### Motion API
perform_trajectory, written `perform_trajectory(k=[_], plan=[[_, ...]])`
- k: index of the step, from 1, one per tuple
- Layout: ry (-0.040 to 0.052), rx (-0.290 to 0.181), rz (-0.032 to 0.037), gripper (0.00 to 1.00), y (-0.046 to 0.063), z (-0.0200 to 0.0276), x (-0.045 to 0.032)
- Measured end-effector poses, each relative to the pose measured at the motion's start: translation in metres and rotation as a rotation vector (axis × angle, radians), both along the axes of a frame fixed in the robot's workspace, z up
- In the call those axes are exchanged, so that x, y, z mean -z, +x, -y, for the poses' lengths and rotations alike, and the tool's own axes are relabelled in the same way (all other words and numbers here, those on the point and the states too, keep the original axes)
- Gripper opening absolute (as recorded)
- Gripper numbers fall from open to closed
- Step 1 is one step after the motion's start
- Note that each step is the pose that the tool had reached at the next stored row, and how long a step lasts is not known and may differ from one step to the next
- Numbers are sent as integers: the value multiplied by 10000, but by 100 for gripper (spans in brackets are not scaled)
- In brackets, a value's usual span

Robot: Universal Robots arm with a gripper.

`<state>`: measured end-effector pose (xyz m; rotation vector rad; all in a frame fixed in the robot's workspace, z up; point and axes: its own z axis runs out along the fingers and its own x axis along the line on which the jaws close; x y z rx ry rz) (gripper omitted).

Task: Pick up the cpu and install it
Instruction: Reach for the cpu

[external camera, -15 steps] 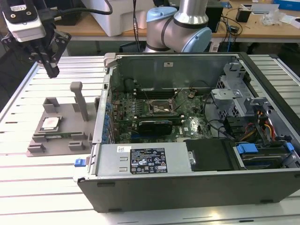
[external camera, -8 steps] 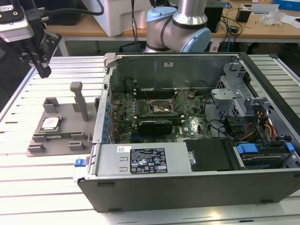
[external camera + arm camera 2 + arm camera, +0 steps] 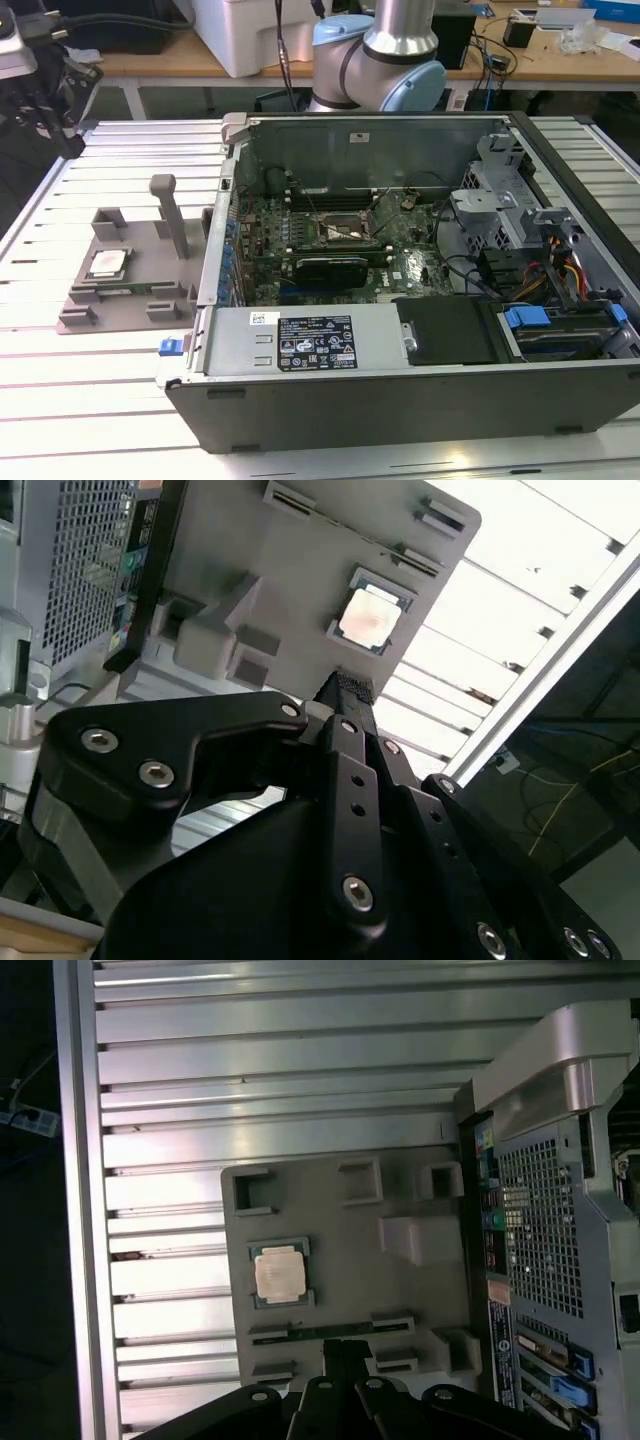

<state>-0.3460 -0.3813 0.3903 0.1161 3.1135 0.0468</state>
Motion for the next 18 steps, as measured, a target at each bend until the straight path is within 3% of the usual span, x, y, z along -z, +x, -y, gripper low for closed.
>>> perform_trajectory(k=[6,9,18], plan=[[0,1,0,11,-323,-3,5],[1,2,-1,11,-377,-3,5],[0,1,-2,11,-382,-3,4]])
